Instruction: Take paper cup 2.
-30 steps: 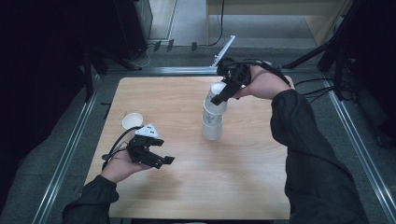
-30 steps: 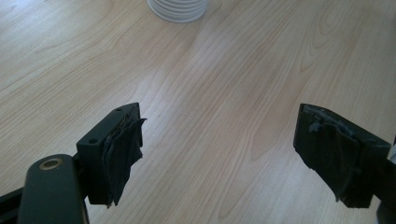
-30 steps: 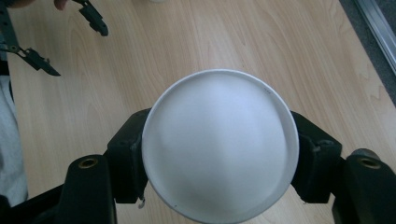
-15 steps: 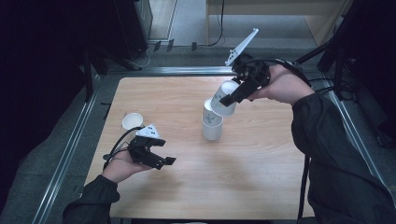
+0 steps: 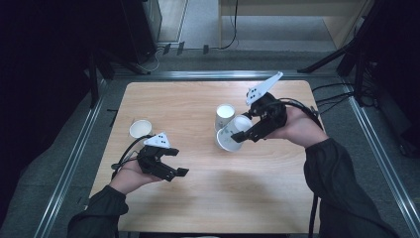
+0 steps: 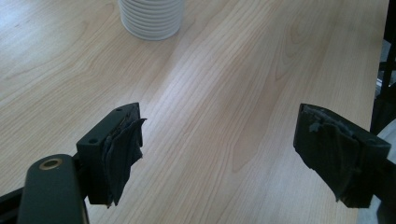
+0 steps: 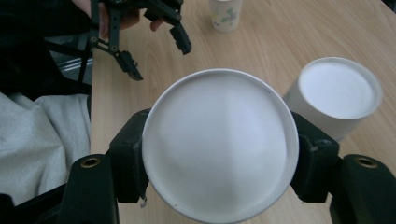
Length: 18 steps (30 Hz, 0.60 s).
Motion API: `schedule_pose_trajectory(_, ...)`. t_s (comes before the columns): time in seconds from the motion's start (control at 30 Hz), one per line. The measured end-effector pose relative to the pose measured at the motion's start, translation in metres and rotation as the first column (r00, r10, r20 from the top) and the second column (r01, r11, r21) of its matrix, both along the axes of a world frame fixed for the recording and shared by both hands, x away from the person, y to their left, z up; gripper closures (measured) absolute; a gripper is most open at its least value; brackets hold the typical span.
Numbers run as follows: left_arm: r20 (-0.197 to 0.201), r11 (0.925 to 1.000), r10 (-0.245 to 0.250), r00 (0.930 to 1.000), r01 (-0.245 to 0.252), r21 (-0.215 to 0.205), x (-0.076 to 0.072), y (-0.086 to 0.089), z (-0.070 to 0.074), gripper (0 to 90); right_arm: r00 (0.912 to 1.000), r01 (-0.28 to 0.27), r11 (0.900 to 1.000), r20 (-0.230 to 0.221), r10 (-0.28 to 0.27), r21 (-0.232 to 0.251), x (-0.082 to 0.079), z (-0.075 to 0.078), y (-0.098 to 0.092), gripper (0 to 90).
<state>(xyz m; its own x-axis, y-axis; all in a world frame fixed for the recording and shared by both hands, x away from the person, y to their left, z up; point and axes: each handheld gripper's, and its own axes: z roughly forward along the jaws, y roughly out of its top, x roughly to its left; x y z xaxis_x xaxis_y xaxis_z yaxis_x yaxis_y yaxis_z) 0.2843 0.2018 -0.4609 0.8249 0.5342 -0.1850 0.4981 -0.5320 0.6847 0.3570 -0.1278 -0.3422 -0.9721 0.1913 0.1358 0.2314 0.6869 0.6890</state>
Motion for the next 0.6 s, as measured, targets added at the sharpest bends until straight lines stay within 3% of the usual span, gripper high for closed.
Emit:
schedule_pose_trajectory(0.17, -0.002, 0.9995, -0.029, 0.9996, 0.029, -0.013, 0.000, -0.003, 0.000, 15.9, 0.9997, -0.019, 0.999, 0.014, 0.018, 0.039, -0.012, -0.024, 0.001, 34.1)
schedule_pose_trajectory(0.4, -0.006, 0.9946, -0.091, 0.9958, 0.091, -0.050, 0.002, -0.006, 0.000, 15.9, 0.9994, -0.024, 0.995, -0.022, 0.026, 0.097, -0.018, -0.058, 0.001, 34.4)
schedule_pose_trajectory(0.43, -0.025, 0.9928, -0.106, 0.9941, 0.104, -0.060, 0.004, -0.007, 0.000, 15.9, 0.9992, -0.025, 0.995, -0.029, 0.028, 0.099, -0.019, -0.061, 0.002, 34.4)
schedule_pose_trajectory(0.6, -0.040, 0.9902, -0.133, 0.9904, 0.131, -0.050, 0.009, -0.009, -0.001, 15.9, 0.9988, -0.041, 0.992, -0.023, 0.044, 0.117, -0.027, -0.073, 0.008, 34.3)
